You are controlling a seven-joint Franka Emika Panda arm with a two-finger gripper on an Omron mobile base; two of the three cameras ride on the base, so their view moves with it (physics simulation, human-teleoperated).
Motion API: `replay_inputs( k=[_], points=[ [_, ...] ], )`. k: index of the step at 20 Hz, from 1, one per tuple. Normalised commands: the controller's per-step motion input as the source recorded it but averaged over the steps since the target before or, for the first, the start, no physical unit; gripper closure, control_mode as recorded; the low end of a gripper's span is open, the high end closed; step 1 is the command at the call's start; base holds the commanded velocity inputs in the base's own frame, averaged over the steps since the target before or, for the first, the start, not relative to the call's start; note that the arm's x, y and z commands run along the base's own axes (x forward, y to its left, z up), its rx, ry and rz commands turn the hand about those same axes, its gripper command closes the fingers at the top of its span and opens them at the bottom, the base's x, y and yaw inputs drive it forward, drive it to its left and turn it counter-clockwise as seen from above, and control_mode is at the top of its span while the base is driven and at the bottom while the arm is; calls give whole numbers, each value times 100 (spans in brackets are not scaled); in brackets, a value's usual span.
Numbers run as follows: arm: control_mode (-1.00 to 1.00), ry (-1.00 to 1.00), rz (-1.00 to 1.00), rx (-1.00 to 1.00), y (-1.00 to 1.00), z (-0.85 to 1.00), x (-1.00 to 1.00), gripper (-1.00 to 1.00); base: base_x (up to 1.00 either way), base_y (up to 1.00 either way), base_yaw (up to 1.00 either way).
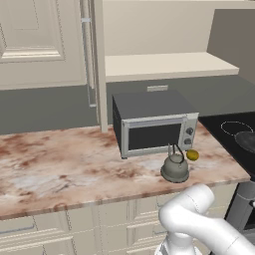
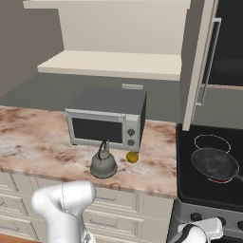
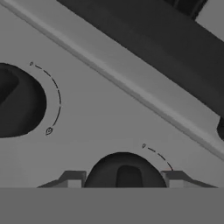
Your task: Pick the pan from the cabinet and place it on the stove. Then turn on the stove burner for the pan.
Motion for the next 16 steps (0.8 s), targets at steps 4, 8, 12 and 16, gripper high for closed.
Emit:
replay_inputs(
  k=[4,8,12,16],
  points=[
    [-100,0,0,-37,4,0,-7,100,0,0,0],
    [-100,0,0,-38,5,-1,-8,100,0,0,0],
    [-100,0,0,-37,2,-1,-9,100,0,0,0],
    [-100,0,0,-27,12,0,-7,100,0,0,0]
  ],
)
